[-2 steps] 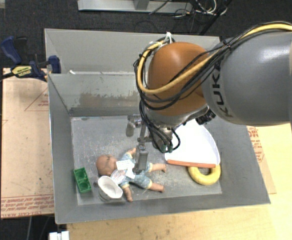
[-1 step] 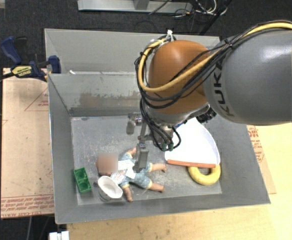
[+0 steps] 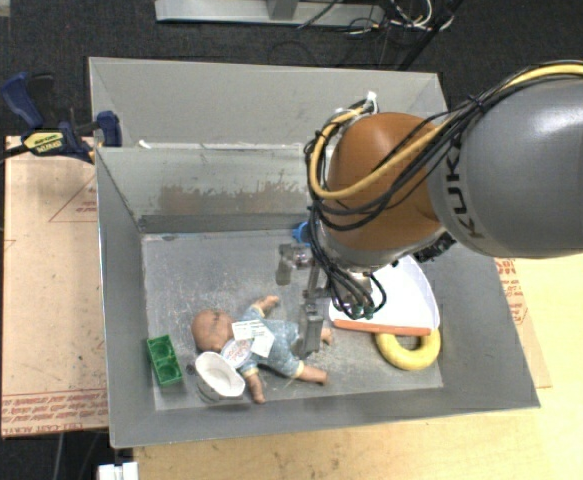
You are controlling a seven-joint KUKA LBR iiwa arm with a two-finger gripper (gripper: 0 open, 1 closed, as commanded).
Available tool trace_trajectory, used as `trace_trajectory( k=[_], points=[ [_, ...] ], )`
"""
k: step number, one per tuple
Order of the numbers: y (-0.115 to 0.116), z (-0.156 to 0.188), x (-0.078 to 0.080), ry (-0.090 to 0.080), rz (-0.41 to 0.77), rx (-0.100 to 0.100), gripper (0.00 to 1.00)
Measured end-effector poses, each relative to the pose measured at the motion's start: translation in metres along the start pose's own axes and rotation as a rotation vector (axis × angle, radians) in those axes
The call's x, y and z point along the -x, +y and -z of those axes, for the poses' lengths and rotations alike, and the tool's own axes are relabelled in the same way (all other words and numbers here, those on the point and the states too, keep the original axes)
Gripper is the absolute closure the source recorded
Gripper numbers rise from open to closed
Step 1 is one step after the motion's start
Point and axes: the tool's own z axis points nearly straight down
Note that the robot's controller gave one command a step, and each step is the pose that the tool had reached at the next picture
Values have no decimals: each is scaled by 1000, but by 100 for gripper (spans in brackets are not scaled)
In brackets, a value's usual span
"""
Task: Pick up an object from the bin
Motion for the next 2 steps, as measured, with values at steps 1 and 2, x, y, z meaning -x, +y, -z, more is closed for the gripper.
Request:
trace_trajectory(
  k=[1, 2],
  points=[
    [-1, -59, 4, -3, 111, -4, 0],
    [-30, -98, -7, -3, 184, 3, 100]
  ],
)
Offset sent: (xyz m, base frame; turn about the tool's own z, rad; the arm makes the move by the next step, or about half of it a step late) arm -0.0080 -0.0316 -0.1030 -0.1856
